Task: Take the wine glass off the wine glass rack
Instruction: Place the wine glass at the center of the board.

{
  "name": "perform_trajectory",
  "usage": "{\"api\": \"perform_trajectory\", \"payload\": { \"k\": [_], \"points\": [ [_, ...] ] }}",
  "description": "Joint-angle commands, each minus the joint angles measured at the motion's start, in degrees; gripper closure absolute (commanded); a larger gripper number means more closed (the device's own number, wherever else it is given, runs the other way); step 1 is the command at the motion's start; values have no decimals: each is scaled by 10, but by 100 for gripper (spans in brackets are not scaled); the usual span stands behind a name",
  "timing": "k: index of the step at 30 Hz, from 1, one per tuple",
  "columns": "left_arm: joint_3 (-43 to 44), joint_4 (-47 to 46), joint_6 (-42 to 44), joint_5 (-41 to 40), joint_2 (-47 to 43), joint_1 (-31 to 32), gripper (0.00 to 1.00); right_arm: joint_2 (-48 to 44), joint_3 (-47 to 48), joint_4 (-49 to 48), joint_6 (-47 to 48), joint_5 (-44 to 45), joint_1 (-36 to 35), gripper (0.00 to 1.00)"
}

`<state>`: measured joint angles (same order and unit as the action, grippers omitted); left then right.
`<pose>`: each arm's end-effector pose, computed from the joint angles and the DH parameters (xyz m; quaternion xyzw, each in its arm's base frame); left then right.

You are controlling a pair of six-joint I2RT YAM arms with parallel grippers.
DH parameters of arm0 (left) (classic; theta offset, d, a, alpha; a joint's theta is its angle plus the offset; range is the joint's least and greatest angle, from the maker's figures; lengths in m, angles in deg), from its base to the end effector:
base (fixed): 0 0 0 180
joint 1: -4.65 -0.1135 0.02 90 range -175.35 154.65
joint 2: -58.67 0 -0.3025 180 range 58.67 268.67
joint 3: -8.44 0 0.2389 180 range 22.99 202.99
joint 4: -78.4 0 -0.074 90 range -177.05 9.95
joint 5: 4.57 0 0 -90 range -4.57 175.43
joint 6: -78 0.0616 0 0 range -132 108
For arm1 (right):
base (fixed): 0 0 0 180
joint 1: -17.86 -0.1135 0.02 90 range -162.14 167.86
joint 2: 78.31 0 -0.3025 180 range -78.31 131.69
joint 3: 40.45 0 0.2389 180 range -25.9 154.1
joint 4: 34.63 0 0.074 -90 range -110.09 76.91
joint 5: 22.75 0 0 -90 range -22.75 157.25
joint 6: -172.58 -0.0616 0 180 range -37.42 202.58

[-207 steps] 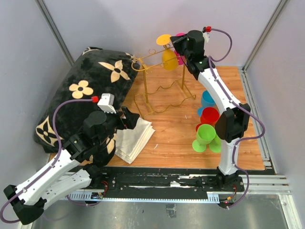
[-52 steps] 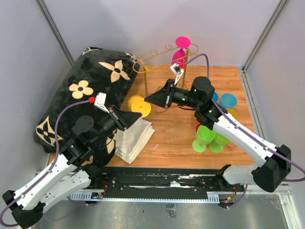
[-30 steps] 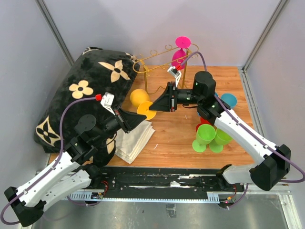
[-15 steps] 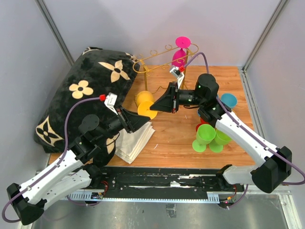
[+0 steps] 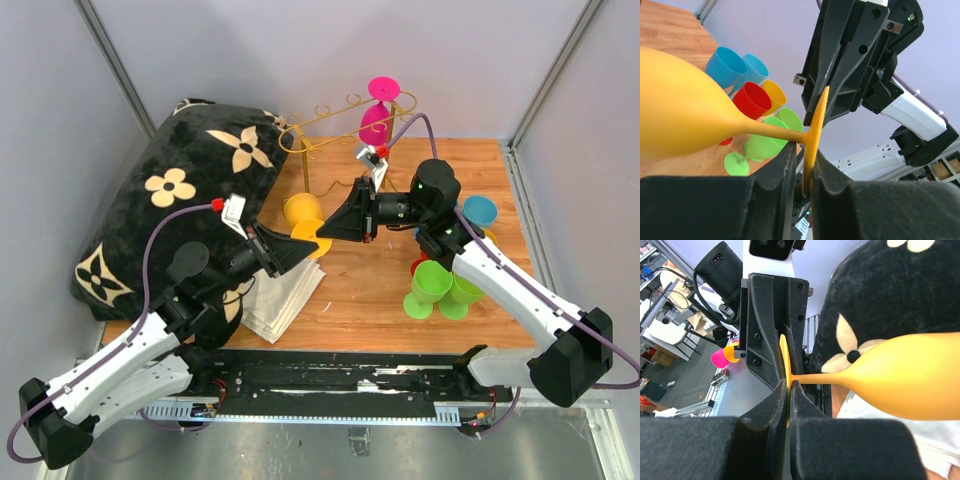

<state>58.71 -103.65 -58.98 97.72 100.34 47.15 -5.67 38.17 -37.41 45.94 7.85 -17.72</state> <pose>0.1107 -0.1192 0.3751 0.0575 0.6375 -0.5872 0.4955 0.1899 0.2011 0.4432 -0.3708 0.5690 0.6492 0.3426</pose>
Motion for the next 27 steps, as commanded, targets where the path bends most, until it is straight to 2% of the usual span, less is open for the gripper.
{"api": "perform_trajectory", "payload": {
  "k": [1, 3, 6, 10, 14, 20, 23, 27],
  "points": [
    [-7, -32, 3, 12, 8, -3, 85, -23, -2, -34, 16, -21, 7, 94],
    [-7, -26, 18, 12, 6, -3, 90, -28, -1, -32, 16, -16, 13, 86],
    [-6, -7, 62, 16, -1, -3, 96, -35, 7, -9, 19, -10, 27, 55],
    [17, 100, 145, -10, -8, -3, 99, -51, 15, 14, 23, -5, 57, 39],
    [6, 158, 245, -11, -26, -3, 100, -70, 22, 49, 39, 29, 87, 33],
    [-37, 165, 401, 137, -49, -2, 99, -91, 24, 148, 74, 143, 149, 28],
    [-62, 145, 472, 210, -68, -1, 99, -89, 18, 150, 62, 140, 173, 27],
    [-72, 156, 560, 263, -66, 0, 99, -76, 23, 159, 58, 100, 183, 26]
  ]
}}
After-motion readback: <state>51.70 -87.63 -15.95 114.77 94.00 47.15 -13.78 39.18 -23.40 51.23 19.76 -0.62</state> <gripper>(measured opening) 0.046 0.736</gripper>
